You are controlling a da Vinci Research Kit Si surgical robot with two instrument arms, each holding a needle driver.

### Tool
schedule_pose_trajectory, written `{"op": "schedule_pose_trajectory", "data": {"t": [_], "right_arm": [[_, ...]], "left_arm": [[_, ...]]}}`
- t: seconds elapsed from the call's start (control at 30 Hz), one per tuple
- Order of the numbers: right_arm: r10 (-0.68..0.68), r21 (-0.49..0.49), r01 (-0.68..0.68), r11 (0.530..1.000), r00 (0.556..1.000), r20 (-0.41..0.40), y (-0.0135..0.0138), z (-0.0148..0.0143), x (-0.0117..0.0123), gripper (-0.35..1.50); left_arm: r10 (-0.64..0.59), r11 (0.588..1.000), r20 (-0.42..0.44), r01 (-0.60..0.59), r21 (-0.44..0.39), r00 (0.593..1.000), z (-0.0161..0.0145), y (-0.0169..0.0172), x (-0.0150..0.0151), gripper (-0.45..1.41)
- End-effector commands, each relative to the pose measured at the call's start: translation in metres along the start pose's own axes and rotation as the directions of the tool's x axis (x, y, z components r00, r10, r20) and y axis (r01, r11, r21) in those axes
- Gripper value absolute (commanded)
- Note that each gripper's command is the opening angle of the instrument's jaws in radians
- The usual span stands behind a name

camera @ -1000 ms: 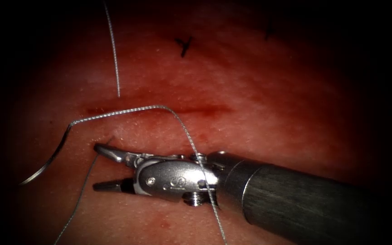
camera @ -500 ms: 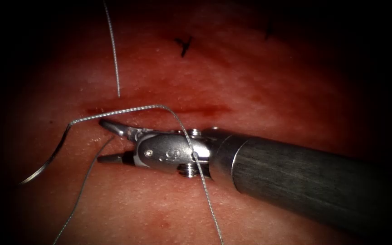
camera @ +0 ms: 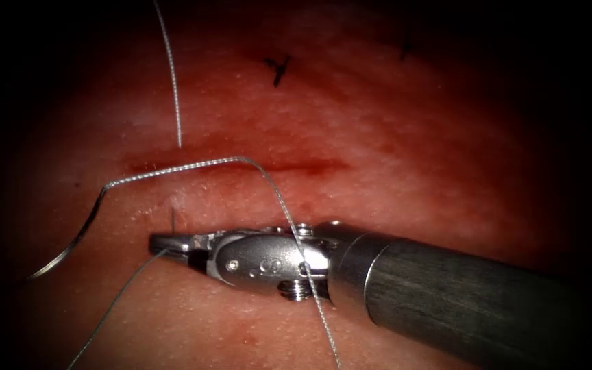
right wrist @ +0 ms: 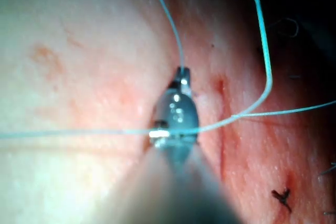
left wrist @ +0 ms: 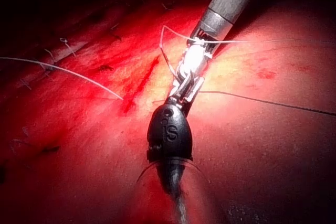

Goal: Wound Closure

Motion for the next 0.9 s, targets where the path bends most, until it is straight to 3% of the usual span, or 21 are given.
{"op": "schedule_pose_trajectory", "data": {"t": [0.03,0.27,0.43,0.5,0.63,0.67,0.9], "right_arm": [[-0.008,0.022,0.009,1.0,0.999,-0.032,-0.0016,0.0007,0.0024,-0.35],[-0.024,0.059,0.029,0.998,0.996,-0.085,-0.0044,0.0001,0.0069,-0.35],[-0.022,0.081,0.032,0.996,0.993,-0.119,-0.0043,-0.0002,0.0079,-0.35],[-0.014,0.081,0.024,0.996,0.993,-0.12,-0.0031,-0.0003,0.0074,0.19],[0.028,0.065,-0.02,0.998,0.992,-0.124,-0.0008,-0.0007,0.0059,1.01],[0.03,0.062,-0.023,0.998,0.992,-0.126,0.0,-0.0007,0.0052,1.11],[0.037,0.005,-0.037,0.999,0.998,-0.053,0.0035,0.0004,-0.0001,1.16]], "left_arm": [[0.001,1.0,-0.001,-0.001,-0.001,1.0,0.0006,-0.0003,-0.0005,-0.45],[0.007,1.0,-0.001,-0.007,0.0,1.0,0.0006,-0.0002,-0.0004,-0.45],[0.007,1.0,-0.001,-0.007,-0.001,1.0,0.0006,-0.0002,-0.0004,-0.45],[0.007,1.0,-0.001,-0.007,-0.001,1.0,0.0006,-0.0002,-0.0004,-0.45],[0.007,1.0,-0.001,-0.007,0.0,1.0,0.0006,-0.0002,-0.0004,-0.45],[0.007,1.0,-0.001,-0.007,0.0,1.0,0.0006,-0.0002,-0.0004,-0.45],[0.007,1.0,-0.001,-0.007,0.0,1.0,0.0006,-0.0002,-0.0004,-0.45]]}}
